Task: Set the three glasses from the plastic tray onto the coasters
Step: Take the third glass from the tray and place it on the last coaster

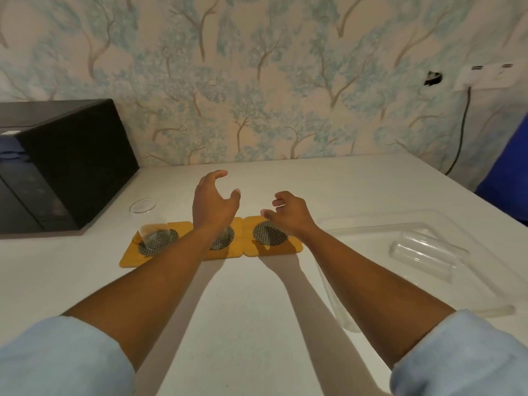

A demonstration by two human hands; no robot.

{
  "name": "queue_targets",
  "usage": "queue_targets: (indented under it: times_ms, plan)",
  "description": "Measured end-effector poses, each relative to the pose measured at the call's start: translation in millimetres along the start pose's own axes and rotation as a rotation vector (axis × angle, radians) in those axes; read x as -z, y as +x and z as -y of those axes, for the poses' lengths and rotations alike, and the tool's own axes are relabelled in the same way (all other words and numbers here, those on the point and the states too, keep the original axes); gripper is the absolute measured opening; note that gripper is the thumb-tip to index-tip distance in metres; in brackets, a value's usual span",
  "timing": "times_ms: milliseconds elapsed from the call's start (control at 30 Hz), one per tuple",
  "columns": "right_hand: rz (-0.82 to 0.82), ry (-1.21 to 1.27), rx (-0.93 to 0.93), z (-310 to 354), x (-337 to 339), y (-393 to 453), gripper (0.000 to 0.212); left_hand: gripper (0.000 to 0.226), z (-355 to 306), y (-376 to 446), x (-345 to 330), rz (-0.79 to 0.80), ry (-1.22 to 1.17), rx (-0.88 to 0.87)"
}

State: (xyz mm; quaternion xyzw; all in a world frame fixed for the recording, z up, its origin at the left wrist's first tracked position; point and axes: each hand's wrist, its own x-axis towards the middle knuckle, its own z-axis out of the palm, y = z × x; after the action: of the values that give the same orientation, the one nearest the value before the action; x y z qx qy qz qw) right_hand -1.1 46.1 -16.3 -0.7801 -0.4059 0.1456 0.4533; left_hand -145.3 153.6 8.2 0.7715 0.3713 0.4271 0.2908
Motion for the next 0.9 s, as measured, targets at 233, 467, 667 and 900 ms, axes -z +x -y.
queue_targets:
  times_ms: [233, 467, 667, 900]
  plan:
    - [-0.135, -0.026, -0.052, -23, 60, -33, 0.065, 0.045, -38, -25, -45, 0.138, -0.066, -0.065]
    - [-0.264, -0.051, -0.156, -63, 121, -65, 0.06, 0.045, -77, -54, -106, 0.313, -0.139, -0.113]
    - [-0.361, -0.156, -0.223, -93, 164, -80, 0.059, 0.046, -106, -83, -155, 0.478, -0.085, -0.099]
    - [-0.28, -0.531, -0.288, -120, 193, -94, 0.063, 0.061, -129, -103, -197, 0.753, -0.085, 0.107]
